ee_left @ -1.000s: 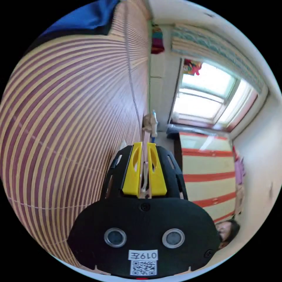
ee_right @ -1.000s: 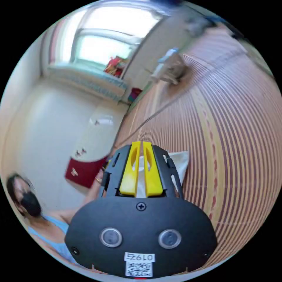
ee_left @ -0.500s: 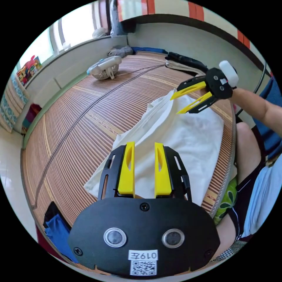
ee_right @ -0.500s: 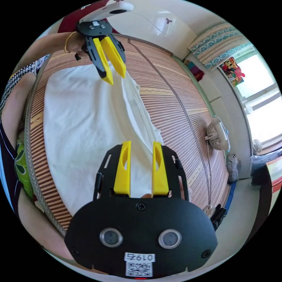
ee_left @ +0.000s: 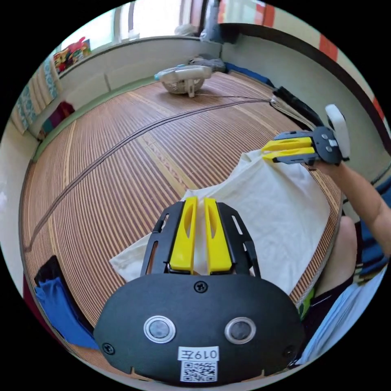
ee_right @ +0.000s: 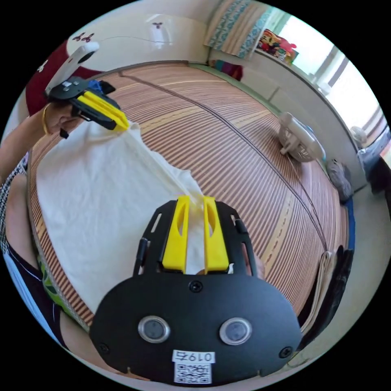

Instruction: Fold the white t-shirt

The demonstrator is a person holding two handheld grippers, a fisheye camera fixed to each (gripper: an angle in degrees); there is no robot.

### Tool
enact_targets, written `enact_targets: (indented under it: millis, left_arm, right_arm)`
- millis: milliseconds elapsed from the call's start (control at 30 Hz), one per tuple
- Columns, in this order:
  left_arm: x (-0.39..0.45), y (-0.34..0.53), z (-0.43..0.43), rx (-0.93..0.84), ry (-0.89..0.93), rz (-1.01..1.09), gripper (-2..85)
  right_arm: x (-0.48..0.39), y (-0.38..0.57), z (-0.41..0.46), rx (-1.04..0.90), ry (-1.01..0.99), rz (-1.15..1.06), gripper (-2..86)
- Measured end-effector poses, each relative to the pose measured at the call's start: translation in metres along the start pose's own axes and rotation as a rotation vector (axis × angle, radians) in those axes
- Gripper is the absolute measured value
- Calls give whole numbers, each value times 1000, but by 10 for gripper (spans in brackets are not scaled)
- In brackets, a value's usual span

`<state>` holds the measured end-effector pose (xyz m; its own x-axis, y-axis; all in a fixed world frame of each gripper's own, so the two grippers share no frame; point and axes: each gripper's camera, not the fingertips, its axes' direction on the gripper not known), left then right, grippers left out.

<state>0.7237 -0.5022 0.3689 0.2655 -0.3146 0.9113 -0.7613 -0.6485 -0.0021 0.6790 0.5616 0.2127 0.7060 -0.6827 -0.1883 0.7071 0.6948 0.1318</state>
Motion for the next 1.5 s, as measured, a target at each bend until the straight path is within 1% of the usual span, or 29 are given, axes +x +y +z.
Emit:
enact_targets:
  millis: [67,133,200,267,333,433,500,533,600,700,800,933,967,1033,1167,1300,1400,1500]
  left_arm:
    - [-2,7,0,-4,34,-36,9]
    - [-4,20,-9,35,57,-70,9]
    - [-7,47,-36,147,108,-93,8]
    - [-7,78,-60,237,123,-110,9]
    - [-6,114,-82,283,132,-124,10]
    - [-2,187,-106,306,185,-156,13]
    - [1,251,-116,312,232,-215,18]
    - [1,268,-118,318,239,-241,20]
    - [-3,328,-123,326,274,-356,30]
    - [-9,383,-127,346,333,-482,57]
    - [-7,409,-129,355,348,-498,81]
    - [-5,422,-127,379,316,-480,95]
    - [-6,426,-126,378,287,-483,98]
    - [-12,435,-124,391,278,-501,100]
    - [-35,460,-123,429,370,-552,104]
    - [-53,479,-123,461,443,-588,105]
    - [-64,486,-123,449,475,-587,103]
    - [-72,488,-125,416,480,-551,99]
  right_arm:
    - [0,7,-1,4,1,44,66]
    - [4,18,-15,52,28,123,62]
    - [12,46,-50,165,5,217,51]
    - [17,77,-79,236,7,278,50]
    - [21,112,-106,271,1,328,52]
    - [22,178,-137,259,-46,396,61]
    - [13,226,-148,186,-135,376,64]
    - [10,238,-149,159,-147,373,65]
    - [0,279,-154,116,-173,369,67]
    - [0,314,-156,118,-258,358,86]
    - [11,326,-150,107,-320,334,103]
    - [28,331,-135,90,-315,324,102]
    - [37,334,-128,55,-332,345,105]
    - [52,341,-123,57,-381,376,107]
    - [87,363,-115,69,-503,438,110]
    - [110,377,-111,86,-598,429,105]
    - [127,386,-102,60,-640,440,104]
    - [146,399,-99,95,-711,464,92]
